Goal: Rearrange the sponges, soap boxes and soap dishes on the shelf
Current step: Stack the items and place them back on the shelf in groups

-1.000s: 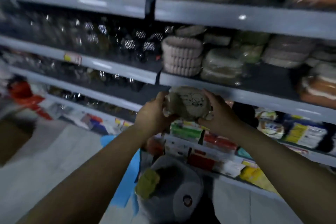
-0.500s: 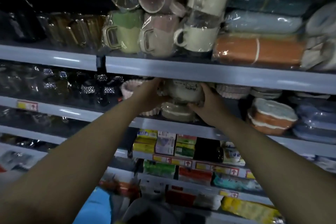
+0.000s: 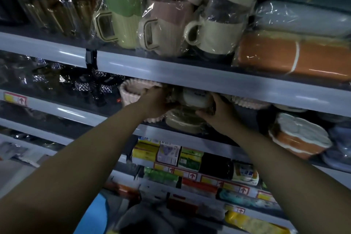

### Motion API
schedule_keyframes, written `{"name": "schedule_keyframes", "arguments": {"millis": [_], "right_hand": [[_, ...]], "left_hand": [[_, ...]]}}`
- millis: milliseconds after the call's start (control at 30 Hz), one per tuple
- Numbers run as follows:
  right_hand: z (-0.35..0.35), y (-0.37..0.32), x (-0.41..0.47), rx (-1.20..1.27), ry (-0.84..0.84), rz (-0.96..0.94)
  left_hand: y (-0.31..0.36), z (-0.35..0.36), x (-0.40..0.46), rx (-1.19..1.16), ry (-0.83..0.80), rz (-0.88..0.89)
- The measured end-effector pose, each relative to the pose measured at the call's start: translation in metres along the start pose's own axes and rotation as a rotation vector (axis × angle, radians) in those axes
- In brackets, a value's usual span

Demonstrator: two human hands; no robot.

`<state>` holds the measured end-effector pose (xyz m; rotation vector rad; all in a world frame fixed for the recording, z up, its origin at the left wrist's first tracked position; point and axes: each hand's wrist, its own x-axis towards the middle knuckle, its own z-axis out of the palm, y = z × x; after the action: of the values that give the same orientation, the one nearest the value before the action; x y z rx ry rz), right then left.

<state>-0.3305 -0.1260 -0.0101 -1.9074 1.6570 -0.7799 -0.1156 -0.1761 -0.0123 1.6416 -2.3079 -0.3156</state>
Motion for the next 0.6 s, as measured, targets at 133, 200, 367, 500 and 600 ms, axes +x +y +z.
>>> {"name": "schedule_keyframes", "arguments": {"millis": [133, 200, 367, 500, 600], "right_hand": [[0.004, -0.002, 0.004, -0.035, 0.002, -0.01], [0.005, -0.003, 0.004, -0.043, -0.016, 0.002], [0.004, -0.004, -0.004, -0.107, -0.044, -0.019], [0.007, -0.019, -0.013, -0.423, 0.072, -0.164], [0.019, -0.044, -0.02, -0.63, 0.085, -0.3]], "left_hand": [[-0.008, 0.001, -0.002, 0.047, 0.062, 0.032], [-0.01, 0.004, -0.006, 0.062, 0.058, 0.027], [-0.005, 0.004, -0.014, 0.19, 0.113, 0.011], [-0.003, -0.01, -0.037, 0.251, 0.174, -0.024], [-0.008, -0.016, -0.067, 0.222, 0.246, -0.066]]}}
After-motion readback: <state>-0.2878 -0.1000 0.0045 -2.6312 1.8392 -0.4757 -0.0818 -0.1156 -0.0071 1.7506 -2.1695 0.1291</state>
